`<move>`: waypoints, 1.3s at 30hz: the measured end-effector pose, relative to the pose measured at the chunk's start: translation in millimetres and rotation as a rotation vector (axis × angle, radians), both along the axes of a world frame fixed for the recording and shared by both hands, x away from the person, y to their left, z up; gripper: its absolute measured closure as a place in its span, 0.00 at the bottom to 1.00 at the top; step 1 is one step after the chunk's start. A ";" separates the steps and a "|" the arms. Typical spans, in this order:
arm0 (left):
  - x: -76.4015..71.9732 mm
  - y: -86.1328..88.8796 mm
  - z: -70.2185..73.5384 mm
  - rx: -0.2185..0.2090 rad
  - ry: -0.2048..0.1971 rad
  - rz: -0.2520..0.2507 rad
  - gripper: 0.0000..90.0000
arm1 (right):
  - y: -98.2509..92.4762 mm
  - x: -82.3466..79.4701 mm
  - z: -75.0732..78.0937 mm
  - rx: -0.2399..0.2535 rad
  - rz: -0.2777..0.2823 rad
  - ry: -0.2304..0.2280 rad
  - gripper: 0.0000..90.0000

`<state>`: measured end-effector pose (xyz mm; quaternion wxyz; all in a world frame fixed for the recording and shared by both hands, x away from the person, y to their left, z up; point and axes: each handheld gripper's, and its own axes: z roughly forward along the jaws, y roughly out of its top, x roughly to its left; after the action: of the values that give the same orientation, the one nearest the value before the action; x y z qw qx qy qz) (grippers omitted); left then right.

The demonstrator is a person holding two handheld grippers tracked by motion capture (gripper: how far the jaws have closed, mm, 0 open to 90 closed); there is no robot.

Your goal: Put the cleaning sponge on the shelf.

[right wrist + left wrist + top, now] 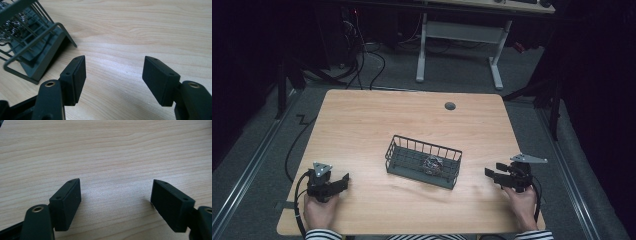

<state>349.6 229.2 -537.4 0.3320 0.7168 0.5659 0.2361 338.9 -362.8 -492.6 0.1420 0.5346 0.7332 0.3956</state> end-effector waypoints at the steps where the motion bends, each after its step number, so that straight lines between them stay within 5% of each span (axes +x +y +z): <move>1: 0.0 0.0 0.0 0.000 0.000 0.000 0.28 | 0.2 -0.1 -1.8 -0.001 -0.005 0.001 0.40; 14: 0.0 -0.1 0.0 0.001 0.000 0.000 0.28 | 10.1 -1.2 -27.5 -0.104 -0.015 -0.001 0.39; 29: 0.0 -0.2 0.0 0.001 0.000 0.000 0.28 | 14.3 -2.8 -35.9 -0.136 -0.030 -0.027 0.39; 32: -0.1 0.0 0.0 0.000 0.000 0.000 0.28 | 22.8 -5.4 -37.5 -0.237 -0.025 -0.061 0.38; 39: -0.2 0.3 0.0 -0.004 0.000 -0.001 0.28 | 22.6 -5.3 -37.7 -0.232 -0.022 -0.057 0.36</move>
<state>349.4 229.5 -537.4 0.3335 0.7165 0.5660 0.2348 333.5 -340.1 -530.3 0.2279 0.5110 0.7639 0.3216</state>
